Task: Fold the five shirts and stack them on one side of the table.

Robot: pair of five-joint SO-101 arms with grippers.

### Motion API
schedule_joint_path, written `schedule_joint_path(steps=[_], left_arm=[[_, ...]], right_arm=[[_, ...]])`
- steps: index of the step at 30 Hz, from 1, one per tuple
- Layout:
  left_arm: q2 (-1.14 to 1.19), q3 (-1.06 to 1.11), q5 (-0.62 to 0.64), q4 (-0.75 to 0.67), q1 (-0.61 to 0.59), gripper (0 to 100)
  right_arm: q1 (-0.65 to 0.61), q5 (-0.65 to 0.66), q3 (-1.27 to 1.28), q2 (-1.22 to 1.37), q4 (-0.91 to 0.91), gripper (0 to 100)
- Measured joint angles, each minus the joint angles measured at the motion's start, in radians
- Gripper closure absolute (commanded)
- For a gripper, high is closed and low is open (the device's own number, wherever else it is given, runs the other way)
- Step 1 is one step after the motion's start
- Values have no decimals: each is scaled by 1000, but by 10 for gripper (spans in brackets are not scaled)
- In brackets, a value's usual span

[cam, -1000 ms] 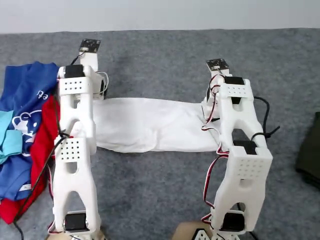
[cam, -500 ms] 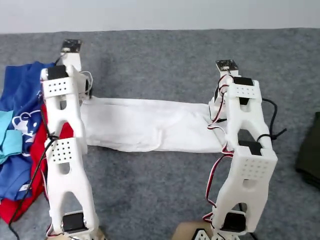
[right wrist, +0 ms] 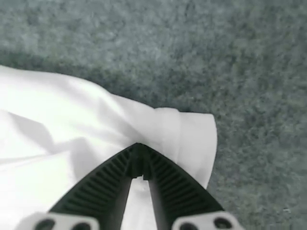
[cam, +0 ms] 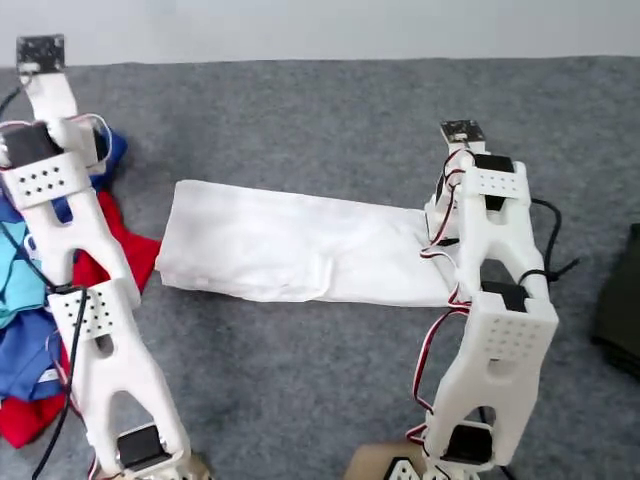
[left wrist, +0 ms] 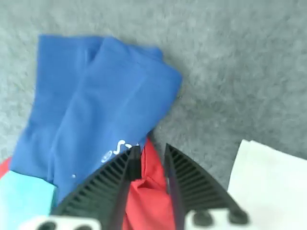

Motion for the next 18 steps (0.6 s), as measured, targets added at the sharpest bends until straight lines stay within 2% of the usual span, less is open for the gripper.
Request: schedule_joint_path(steps=[8, 13, 18], left_arm=[[-221, 180, 0, 2, 25, 910], [-353, 463, 0, 2, 69, 908], [-416, 766, -9, 2, 178, 825]], right_arm=[[-12, 2, 3, -186, 3, 990], [-72, 2, 3, -295, 3, 990], [-126, 2, 3, -385, 74, 990]])
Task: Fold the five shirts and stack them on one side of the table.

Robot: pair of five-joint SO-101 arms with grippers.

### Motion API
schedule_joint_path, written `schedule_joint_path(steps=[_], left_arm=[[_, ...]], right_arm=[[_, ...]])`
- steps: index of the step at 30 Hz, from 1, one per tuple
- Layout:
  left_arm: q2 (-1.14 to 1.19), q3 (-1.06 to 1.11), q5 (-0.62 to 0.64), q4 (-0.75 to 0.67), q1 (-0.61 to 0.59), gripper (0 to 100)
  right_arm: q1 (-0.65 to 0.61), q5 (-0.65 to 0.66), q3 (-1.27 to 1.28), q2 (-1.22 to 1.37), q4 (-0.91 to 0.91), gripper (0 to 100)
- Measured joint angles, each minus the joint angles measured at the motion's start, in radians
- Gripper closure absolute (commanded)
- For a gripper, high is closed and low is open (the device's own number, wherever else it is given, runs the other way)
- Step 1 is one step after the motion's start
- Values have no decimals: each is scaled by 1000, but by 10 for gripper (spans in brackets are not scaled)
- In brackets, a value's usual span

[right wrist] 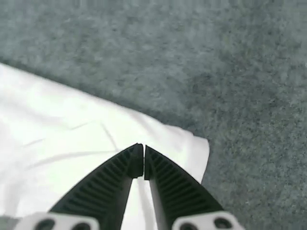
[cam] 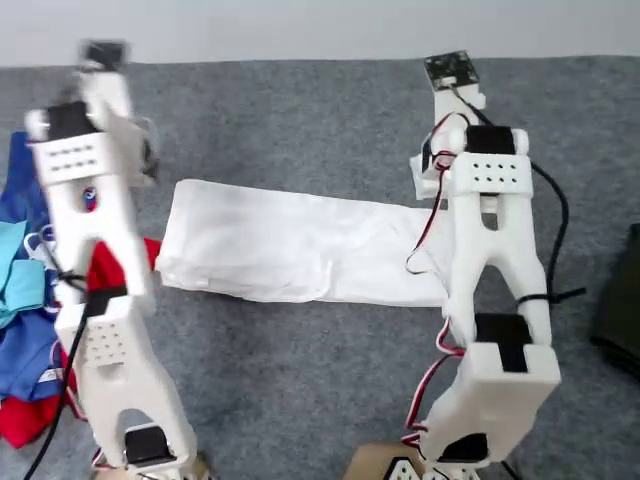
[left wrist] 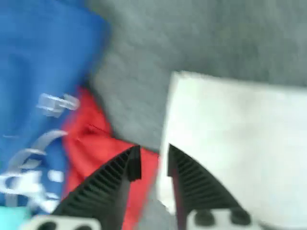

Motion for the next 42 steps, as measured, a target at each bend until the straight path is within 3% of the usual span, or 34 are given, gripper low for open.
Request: schedule_joint_path(steps=[5, 17, 36, 42], left_arm=[[25, 87, -2, -2, 68, 788], [270, -15, -74, -12, -12, 754], [384, -140, -109, -3, -29, 758], [411, -144, -87, -2, -17, 831]], right_arm=[[12, 2, 0, -61, 115, 990], [172, 2, 0, -72, 288, 990], [112, 2, 0, -147, 298, 990], [112, 2, 0, -150, 298, 990]])
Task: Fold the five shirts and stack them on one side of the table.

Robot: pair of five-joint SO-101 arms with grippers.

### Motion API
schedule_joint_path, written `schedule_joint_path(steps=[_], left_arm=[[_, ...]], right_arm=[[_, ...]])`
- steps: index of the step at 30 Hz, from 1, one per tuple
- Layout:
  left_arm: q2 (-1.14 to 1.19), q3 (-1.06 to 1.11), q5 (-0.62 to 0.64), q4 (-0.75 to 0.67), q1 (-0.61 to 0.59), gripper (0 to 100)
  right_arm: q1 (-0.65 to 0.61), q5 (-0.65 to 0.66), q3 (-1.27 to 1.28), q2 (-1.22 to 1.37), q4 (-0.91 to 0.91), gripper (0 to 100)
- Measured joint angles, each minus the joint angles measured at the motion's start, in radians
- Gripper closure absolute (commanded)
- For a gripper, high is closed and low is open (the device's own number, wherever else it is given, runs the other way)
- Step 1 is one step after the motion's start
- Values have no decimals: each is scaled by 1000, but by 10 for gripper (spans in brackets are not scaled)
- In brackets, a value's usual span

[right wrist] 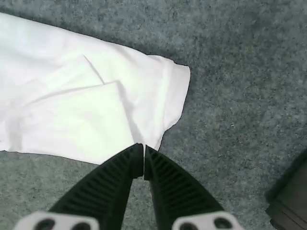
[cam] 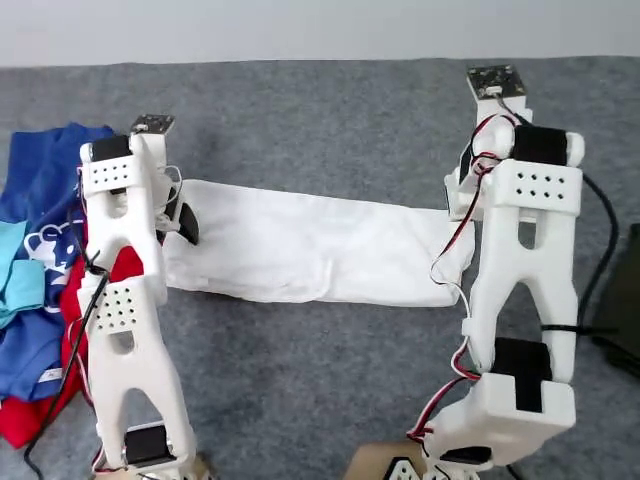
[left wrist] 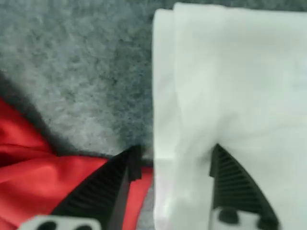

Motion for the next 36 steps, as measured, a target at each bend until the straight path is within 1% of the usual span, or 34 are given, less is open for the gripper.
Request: schedule_joint_path(steps=[8, 12, 13, 23, 25, 28, 30, 36], left_arm=[[-2, 6, 5, 6, 86, 927], [0, 12, 5, 8, 110, 996], [0, 12, 5, 8, 114, 998], [0, 12, 29, 8, 114, 993], [-6, 12, 46, 8, 110, 964], [-28, 31, 52, 5, 89, 883], [-48, 54, 52, 2, 69, 848], [-72, 83, 52, 0, 29, 832]], right_arm=[[-41, 0, 0, 0, 51, 990], [-43, 0, 0, -40, 71, 990], [-43, 0, 0, -51, 72, 990], [-43, 0, 0, -86, 83, 990], [-43, 0, 0, -86, 97, 990], [-43, 0, 0, -86, 98, 990], [-43, 0, 0, -86, 98, 990], [-43, 0, 0, -86, 98, 990]])
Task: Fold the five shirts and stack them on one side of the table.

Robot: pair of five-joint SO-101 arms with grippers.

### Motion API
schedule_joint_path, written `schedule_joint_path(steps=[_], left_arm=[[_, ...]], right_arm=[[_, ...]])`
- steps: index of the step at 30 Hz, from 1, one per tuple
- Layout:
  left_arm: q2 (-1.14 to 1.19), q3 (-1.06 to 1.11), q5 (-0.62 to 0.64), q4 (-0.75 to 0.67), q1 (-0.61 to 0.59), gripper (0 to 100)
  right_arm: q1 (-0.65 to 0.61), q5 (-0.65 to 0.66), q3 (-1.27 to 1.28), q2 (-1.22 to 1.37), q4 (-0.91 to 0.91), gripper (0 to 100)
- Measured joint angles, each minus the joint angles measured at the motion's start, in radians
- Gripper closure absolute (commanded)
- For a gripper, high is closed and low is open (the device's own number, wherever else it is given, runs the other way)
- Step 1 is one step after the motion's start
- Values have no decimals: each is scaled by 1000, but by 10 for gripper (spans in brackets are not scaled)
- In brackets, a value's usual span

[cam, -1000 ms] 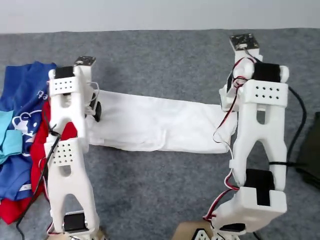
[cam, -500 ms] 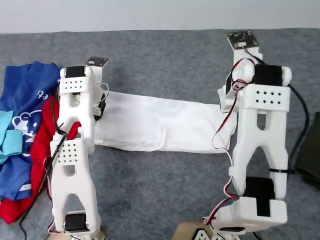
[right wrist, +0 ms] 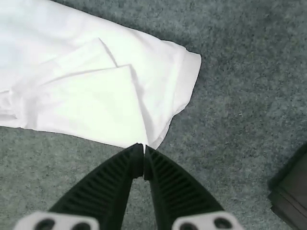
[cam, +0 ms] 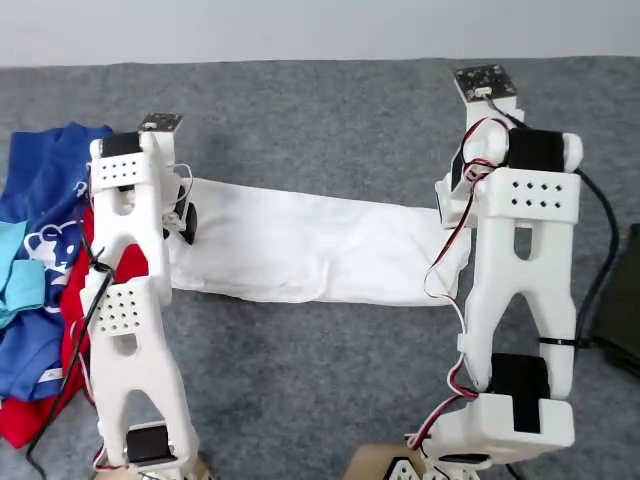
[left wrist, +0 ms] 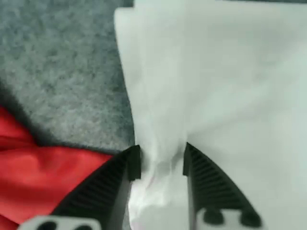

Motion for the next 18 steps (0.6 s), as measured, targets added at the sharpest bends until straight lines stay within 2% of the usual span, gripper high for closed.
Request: schedule_joint_path(steps=[10, 16, 18], left_arm=[[20, 26, 5, -2, 8, 838], [29, 18, 3, 0, 38, 997], [29, 26, 0, 2, 66, 997]], right_arm=[[0, 0, 0, 0, 0, 990], [0, 0, 0, 0, 0, 990], [0, 0, 0, 0, 0, 990]])
